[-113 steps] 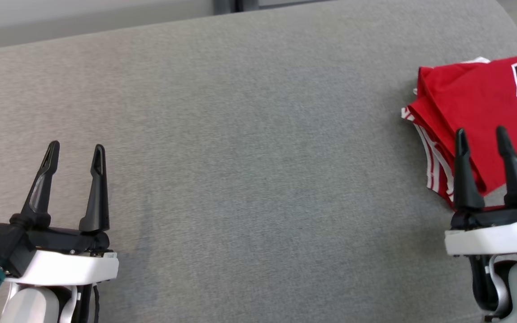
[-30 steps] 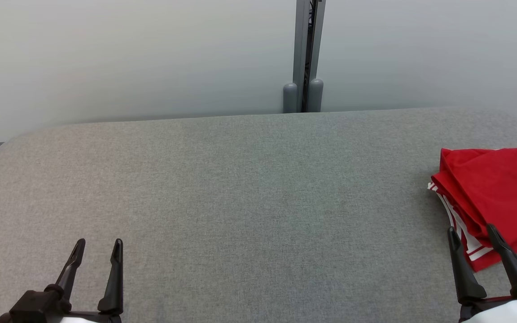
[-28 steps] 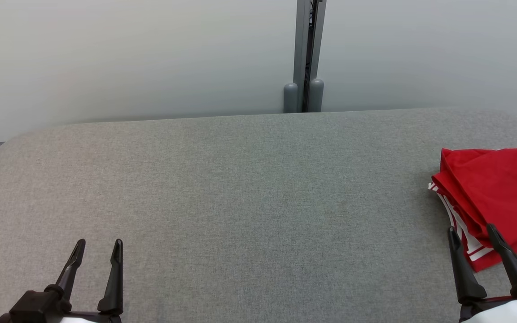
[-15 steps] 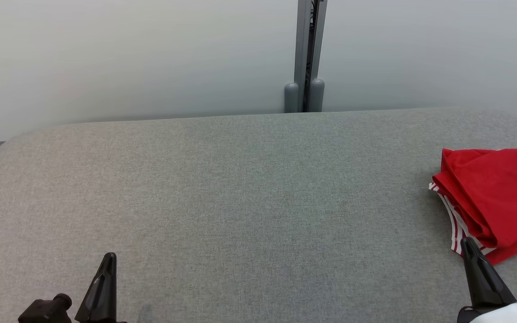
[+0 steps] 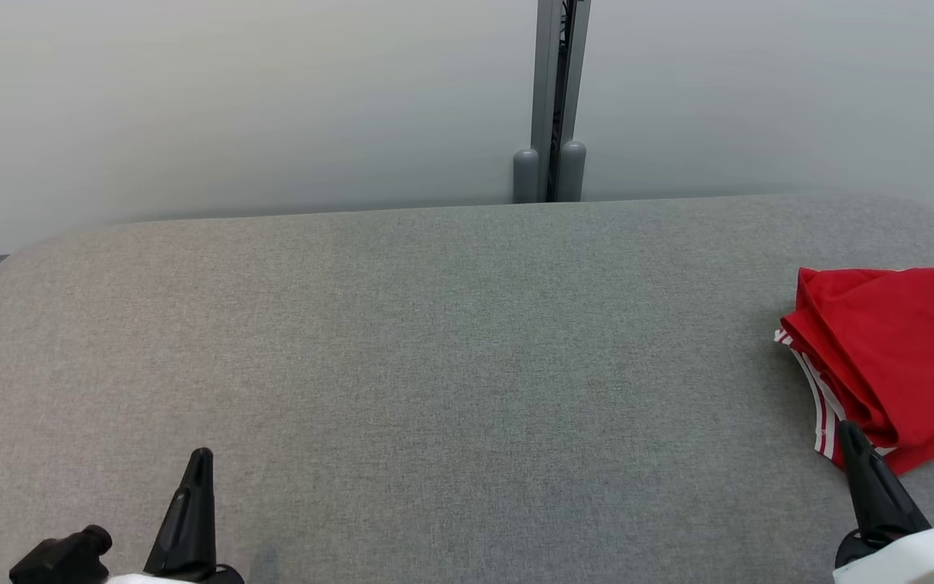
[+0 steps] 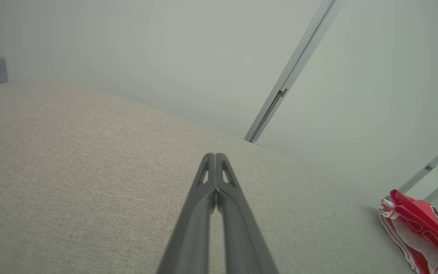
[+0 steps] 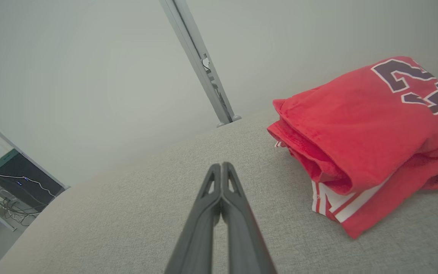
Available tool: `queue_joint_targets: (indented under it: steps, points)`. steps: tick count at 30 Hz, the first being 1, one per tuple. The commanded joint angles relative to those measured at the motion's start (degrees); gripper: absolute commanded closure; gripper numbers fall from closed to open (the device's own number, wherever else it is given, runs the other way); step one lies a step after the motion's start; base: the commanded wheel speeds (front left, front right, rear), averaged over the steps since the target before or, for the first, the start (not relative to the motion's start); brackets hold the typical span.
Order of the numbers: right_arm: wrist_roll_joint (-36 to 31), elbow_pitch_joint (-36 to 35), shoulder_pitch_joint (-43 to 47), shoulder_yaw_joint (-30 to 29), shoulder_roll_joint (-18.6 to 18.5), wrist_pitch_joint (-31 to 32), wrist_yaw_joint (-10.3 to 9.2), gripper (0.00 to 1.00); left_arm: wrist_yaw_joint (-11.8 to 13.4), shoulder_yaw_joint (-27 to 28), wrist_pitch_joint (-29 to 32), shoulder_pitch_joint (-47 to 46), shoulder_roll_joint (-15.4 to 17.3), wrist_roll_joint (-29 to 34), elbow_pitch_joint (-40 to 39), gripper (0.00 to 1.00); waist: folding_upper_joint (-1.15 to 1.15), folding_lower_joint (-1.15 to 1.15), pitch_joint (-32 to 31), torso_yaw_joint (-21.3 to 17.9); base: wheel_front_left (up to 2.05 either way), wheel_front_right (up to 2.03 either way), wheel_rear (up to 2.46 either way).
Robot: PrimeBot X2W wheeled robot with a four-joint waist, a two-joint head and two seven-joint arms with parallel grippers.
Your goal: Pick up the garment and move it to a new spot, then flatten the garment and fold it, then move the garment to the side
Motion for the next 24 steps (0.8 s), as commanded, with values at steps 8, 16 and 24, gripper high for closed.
queue_joint_targets:
  steps: [8,16,24]
  points:
    - [9.33,2.25,-3.44,-1.23,-1.29,1.63,0.0,1.0,-1.25,0.32,0.12,-2.76,-0.46,-7.74,-0.26,1.0,0.0,0.0,0.06,-0.04,0.0,0.0,0.0]
    - [16.16,4.53,-5.1,-2.0,-1.74,2.93,0.0,1.0,-2.06,0.3,0.16,-3.54,-1.24,-13.5,0.18,1.0,0.0,0.0,0.11,-0.07,0.0,0.0,0.0]
    - [21.64,6.39,-6.43,-2.68,-2.02,4.05,0.0,1.0,-2.74,0.29,0.18,-4.05,-1.96,-18.16,0.54,1.0,0.0,0.0,0.15,-0.1,0.0,0.0,0.0]
